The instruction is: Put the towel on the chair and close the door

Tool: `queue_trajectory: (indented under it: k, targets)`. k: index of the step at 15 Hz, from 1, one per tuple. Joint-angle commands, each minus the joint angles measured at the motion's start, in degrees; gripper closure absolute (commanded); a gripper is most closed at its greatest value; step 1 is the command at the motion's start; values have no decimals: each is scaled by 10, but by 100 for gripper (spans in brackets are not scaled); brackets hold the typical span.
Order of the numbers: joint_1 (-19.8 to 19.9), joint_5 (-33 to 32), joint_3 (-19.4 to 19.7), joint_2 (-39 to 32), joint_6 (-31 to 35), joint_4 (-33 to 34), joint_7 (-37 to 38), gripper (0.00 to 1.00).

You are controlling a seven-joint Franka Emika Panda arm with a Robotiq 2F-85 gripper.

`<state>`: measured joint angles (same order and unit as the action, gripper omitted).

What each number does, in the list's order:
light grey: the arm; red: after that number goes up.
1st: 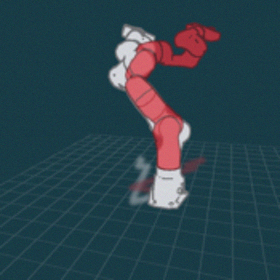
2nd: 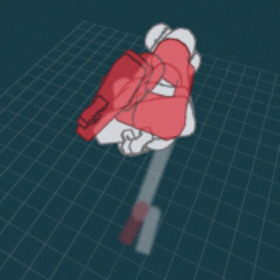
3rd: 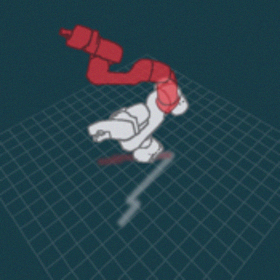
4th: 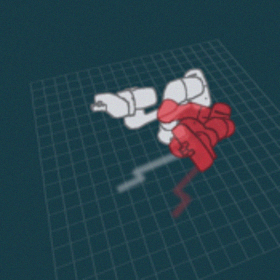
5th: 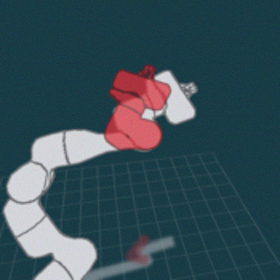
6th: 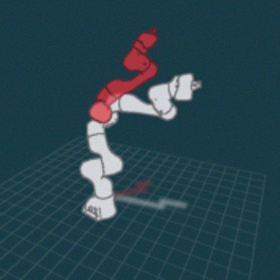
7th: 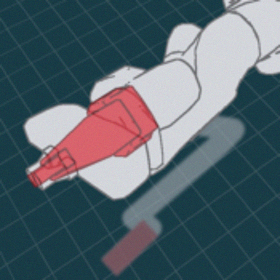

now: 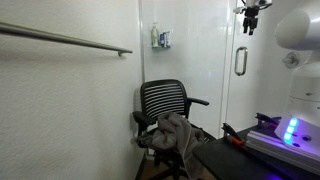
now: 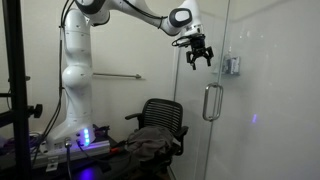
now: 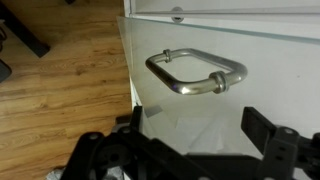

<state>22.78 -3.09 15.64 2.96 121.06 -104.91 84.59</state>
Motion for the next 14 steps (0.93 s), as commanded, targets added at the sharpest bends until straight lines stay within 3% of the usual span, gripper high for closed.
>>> queue_trajectory:
  k: [1, 3, 10, 11, 14]
  targets:
    - [-19, 35, 11, -11, -23, 21, -40, 0]
    - [-26, 41, 9, -2, -37, 14, -61, 0]
    - [-64, 10, -15, 71, -254, -29, -157, 0]
    - [-59, 19, -10, 43, -218, -4, -128, 0]
    - [-65, 15, -16, 63, -250, -13, -141, 0]
